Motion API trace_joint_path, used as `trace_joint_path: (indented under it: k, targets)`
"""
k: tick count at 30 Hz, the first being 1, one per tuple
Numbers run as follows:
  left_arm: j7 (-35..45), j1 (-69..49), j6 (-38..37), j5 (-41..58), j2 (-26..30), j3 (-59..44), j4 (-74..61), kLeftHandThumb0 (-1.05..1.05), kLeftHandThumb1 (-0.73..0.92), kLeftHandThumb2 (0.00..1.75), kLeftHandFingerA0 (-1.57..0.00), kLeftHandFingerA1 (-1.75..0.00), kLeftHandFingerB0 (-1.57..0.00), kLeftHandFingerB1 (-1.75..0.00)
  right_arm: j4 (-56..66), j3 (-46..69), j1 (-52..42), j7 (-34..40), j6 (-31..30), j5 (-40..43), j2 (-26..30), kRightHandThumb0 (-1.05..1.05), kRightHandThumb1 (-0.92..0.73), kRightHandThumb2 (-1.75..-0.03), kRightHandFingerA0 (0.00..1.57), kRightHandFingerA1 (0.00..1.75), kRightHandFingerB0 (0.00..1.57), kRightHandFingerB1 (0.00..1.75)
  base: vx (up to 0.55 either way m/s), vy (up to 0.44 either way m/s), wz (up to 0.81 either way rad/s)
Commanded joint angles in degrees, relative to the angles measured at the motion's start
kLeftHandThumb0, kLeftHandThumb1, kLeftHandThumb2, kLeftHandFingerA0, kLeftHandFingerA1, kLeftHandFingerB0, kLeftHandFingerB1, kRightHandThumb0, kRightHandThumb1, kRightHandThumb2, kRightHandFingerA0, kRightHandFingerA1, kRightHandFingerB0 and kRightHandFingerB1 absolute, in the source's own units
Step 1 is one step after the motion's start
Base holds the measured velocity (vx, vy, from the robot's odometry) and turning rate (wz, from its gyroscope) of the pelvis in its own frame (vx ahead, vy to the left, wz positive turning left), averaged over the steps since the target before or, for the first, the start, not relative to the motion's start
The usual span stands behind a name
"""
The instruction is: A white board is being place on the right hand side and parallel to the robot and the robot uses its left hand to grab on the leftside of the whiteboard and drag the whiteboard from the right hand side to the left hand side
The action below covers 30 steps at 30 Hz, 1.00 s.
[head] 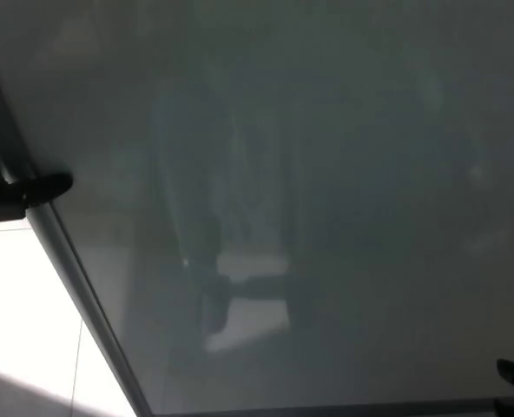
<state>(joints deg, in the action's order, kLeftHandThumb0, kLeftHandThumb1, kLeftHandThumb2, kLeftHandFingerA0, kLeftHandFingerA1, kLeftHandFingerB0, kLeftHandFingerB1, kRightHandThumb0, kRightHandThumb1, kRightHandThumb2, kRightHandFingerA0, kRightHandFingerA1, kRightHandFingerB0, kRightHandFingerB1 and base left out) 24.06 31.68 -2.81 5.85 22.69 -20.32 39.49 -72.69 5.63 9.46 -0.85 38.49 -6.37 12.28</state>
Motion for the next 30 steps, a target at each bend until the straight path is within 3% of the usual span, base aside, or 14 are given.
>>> trace_joint_path:
  k: [1,7,9,20,21,22,23,24,25,28,29,30]
  targets:
    - [-0.82,2.03,-2.59,6.44,5.48,-7.14,4.30,-0.03,0.67,0.58,-0.72,-1.75,-0.56,-1.68,-0.39,0.27,-0.82,0.86,0.35,0.31,0.10,-0.57,-0.85,-0.64,0.39,0.40,0.24,0.32,0.00,0.000,0.00]
    - [0.67,1.38,-4.92,7.52,9.15,-11.51,9.46,-0.04,0.67,0.59,-0.74,-1.75,-0.64,-1.57,-0.44,1.44,-1.15,0.05,-0.02,1.75,-0.76,-0.57,-0.83,-0.64,0.39,0.40,0.25,0.32,0.00,0.000,0.01]
    - [1.76,1.52,-5.98,7.77,10.49,-12.63,11.96,-0.05,0.69,0.56,-0.75,-1.75,-0.59,-1.73,-0.46,0.97,-1.16,0.99,0.13,0.80,-0.59,-0.56,-0.84,-0.64,0.39,0.40,0.25,0.32,0.00,0.000,0.00]
    - [2.31,0.02,-8.18,8.50,16.30,-18.68,21.95,-0.20,0.55,0.56,-0.84,-1.73,-0.79,-1.54,-0.62,1.22,-1.64,0.88,0.01,0.72,-0.93,-0.56,-0.84,-0.64,0.39,0.40,0.24,0.32,0.00,0.000,0.00]
    - [2.34,-0.42,-8.66,8.42,16.82,-19.02,22.59,-0.19,0.56,0.56,-0.83,-1.73,-0.78,-1.54,-0.70,0.81,-1.59,1.27,0.22,0.13,-0.82,-0.62,-0.71,-0.89,0.31,0.49,0.20,0.43,0.00,0.000,0.00]
    - [2.31,-0.65,-8.69,8.50,17.18,-19.35,23.10,-0.25,0.36,0.76,-1.17,-1.39,-0.99,-1.26,-0.69,0.77,-1.62,1.27,0.20,0.12,-0.91,-0.62,-0.71,-0.89,0.31,0.48,0.20,0.43,0.00,0.000,0.00]
    - [2.34,-0.68,-8.75,8.50,17.33,-19.50,23.42,-0.25,0.36,0.76,-1.17,-1.39,-0.99,-1.26,-0.68,0.77,-1.63,1.26,0.18,0.14,-0.95,-0.62,-0.71,-0.89,0.31,0.48,0.20,0.43,0.00,0.000,0.00]
    - [0.02,-1.87,-8.10,8.05,17.84,-19.82,23.34,-0.34,0.48,0.60,-0.90,-1.59,-0.95,-1.27,-0.59,0.49,-1.72,1.79,-0.11,-0.20,-0.91,-0.57,-0.85,-0.65,0.39,0.40,0.23,0.32,0.00,0.000,0.00]
    - [-0.78,-2.19,-7.76,7.89,18.07,-19.91,23.44,-0.35,0.45,0.63,-0.96,-1.49,-0.99,-1.16,-0.60,0.48,-1.77,1.82,-0.08,-0.20,-0.92,-0.56,-0.85,-0.65,0.39,0.40,0.23,0.32,0.00,0.000,0.00]
    - [-1.65,-2.48,-7.37,7.76,18.34,-19.99,23.60,-0.35,0.45,0.63,-0.96,-1.49,-0.99,-1.16,-0.64,0.41,-1.83,1.83,0.00,-0.08,-0.91,-0.56,-0.85,-0.65,0.39,0.40,0.23,0.32,0.00,0.000,0.00]
    - [-1.92,-3.03,-7.00,7.89,18.94,-20.33,24.19,-0.31,0.50,0.61,-0.93,-1.59,-0.91,-1.31,-0.60,0.42,-1.86,1.88,0.09,-0.03,-0.86,-0.60,-0.71,-0.88,0.32,0.48,0.20,0.43,0.00,0.000,0.00]
    - [-2.31,-3.84,-6.44,8.08,19.84,-20.85,25.06,-0.31,0.50,0.61,-0.93,-1.59,-0.91,-1.31,-0.54,0.46,-1.90,1.93,0.23,0.05,-0.78,-0.60,-0.71,-0.88,0.32,0.48,0.20,0.43,0.00,0.000,0.00]
